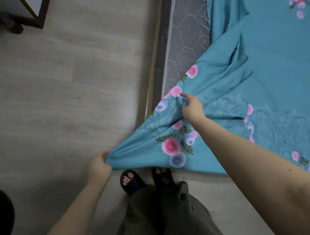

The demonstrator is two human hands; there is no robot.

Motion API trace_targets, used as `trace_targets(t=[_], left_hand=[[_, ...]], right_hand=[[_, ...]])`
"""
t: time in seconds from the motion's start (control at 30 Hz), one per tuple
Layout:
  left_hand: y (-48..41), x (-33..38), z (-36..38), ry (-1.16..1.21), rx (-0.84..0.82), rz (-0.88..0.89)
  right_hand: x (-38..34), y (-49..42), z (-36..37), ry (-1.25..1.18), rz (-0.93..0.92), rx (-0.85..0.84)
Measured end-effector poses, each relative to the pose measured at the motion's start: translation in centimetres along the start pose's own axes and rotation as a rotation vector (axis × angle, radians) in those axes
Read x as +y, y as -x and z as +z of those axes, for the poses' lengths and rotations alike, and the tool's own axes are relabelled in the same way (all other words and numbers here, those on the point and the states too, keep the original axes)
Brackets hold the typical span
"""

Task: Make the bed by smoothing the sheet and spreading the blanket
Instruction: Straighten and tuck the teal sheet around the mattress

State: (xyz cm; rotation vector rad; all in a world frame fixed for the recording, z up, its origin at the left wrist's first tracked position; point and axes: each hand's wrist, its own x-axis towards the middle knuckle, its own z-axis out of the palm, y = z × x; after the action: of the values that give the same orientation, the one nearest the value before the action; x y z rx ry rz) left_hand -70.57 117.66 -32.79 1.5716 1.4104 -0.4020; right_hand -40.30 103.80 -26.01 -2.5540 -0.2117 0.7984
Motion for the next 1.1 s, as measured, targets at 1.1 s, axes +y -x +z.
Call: trace_targets(t=[1.1], left_hand=[[-10.3, 36.0, -3.0, -0.305, -0.474, 0.403]], right_hand=[[-6.5, -12.7, -3.8, -0.473, 0.704, 0.275]])
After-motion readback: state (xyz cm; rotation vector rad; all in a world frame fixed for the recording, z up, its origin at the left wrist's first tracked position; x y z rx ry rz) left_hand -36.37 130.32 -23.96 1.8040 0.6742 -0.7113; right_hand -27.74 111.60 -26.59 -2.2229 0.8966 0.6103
